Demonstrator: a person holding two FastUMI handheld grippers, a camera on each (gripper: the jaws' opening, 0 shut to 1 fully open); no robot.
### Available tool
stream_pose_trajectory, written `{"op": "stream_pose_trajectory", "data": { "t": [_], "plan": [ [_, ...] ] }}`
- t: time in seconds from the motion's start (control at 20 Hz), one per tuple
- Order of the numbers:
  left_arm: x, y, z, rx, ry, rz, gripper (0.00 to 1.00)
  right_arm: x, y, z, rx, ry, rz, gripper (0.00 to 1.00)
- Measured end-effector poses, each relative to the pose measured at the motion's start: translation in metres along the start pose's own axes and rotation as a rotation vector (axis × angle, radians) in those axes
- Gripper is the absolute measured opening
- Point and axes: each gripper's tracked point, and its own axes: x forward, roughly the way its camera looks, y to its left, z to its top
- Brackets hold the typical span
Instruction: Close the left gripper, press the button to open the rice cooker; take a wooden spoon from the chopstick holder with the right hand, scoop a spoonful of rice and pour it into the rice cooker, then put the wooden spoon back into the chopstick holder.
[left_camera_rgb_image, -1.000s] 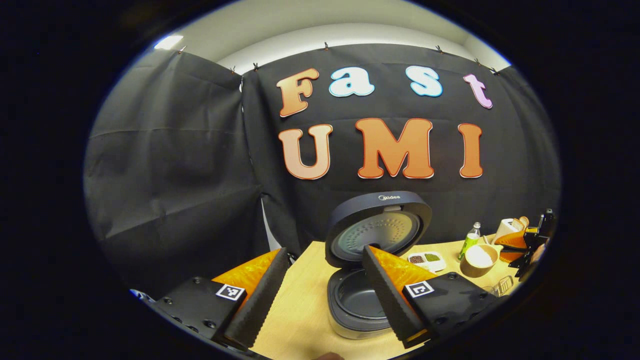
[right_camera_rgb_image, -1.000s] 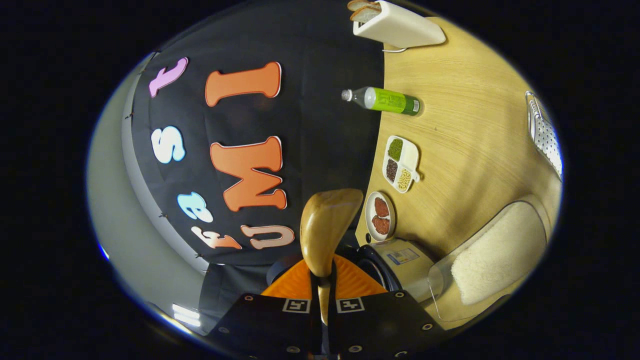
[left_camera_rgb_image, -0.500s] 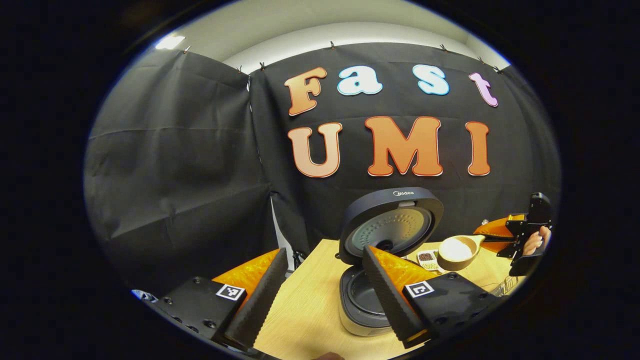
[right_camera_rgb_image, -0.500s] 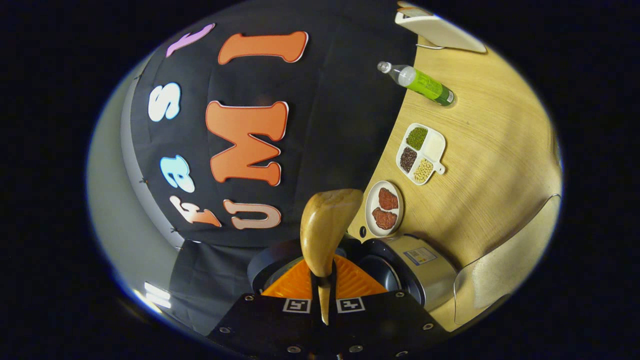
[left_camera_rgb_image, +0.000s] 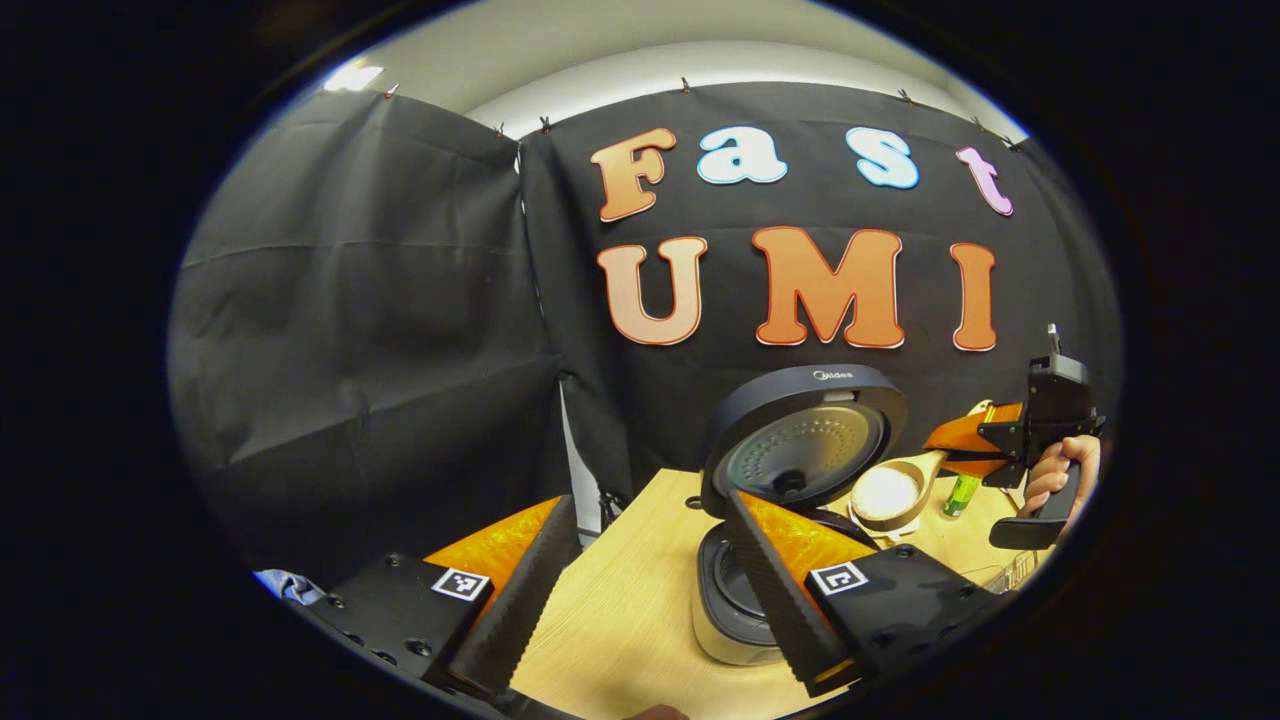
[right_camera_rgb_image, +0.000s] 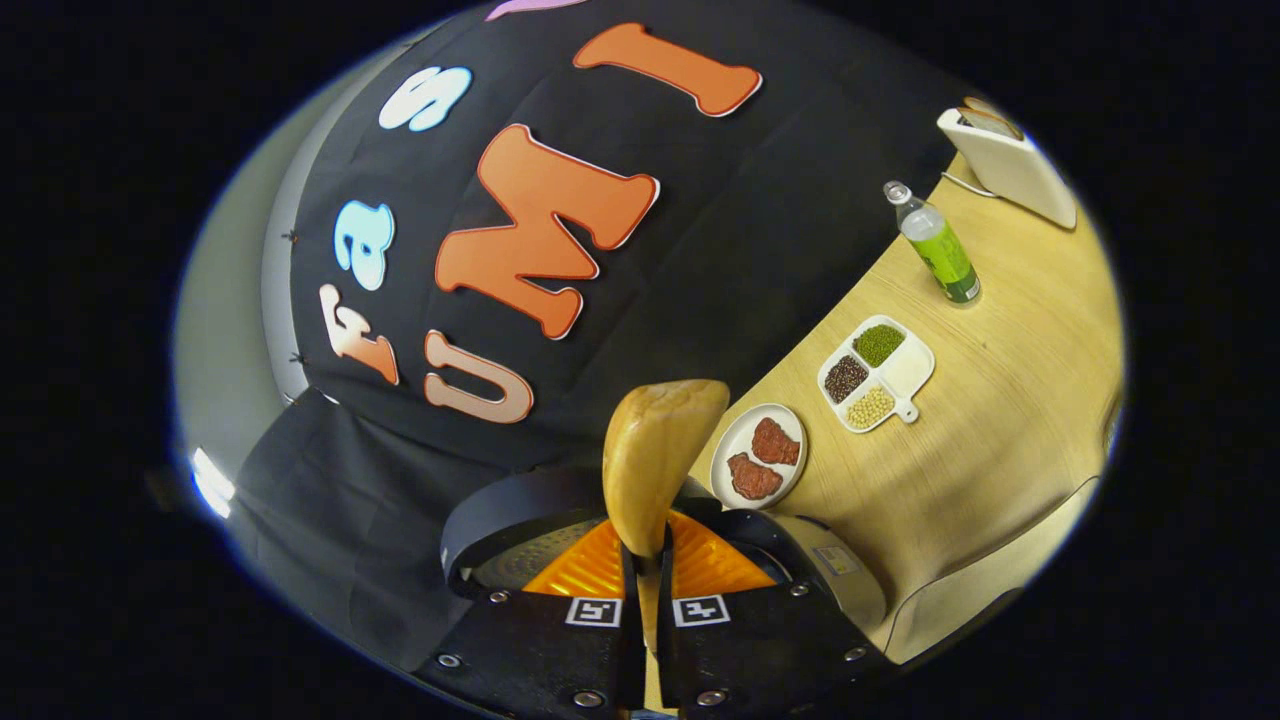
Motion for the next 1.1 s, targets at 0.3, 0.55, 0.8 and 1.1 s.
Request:
{"op": "stream_pose_trajectory", "data": {
  "t": [0.3, 0.55, 0.8, 1.1],
  "plan": [
    [-0.002, 0.014, -0.009, -0.022, 0.023, 0.041, 0.94, 0.016, -0.006, -0.018, -0.125, 0.015, -0.068, 0.05],
    [-0.004, 0.015, -0.013, -0.040, 0.033, 0.057, 0.94, 0.018, 0.000, -0.018, -0.210, 0.000, -0.084, 0.05],
    [-0.004, 0.017, -0.015, -0.035, 0.039, 0.063, 0.94, 0.020, 0.015, -0.012, -0.288, -0.031, -0.078, 0.05],
    [-0.007, 0.019, -0.016, -0.036, 0.041, 0.088, 0.94, 0.018, 0.026, -0.011, -0.402, -0.054, -0.082, 0.05]
  ]
}}
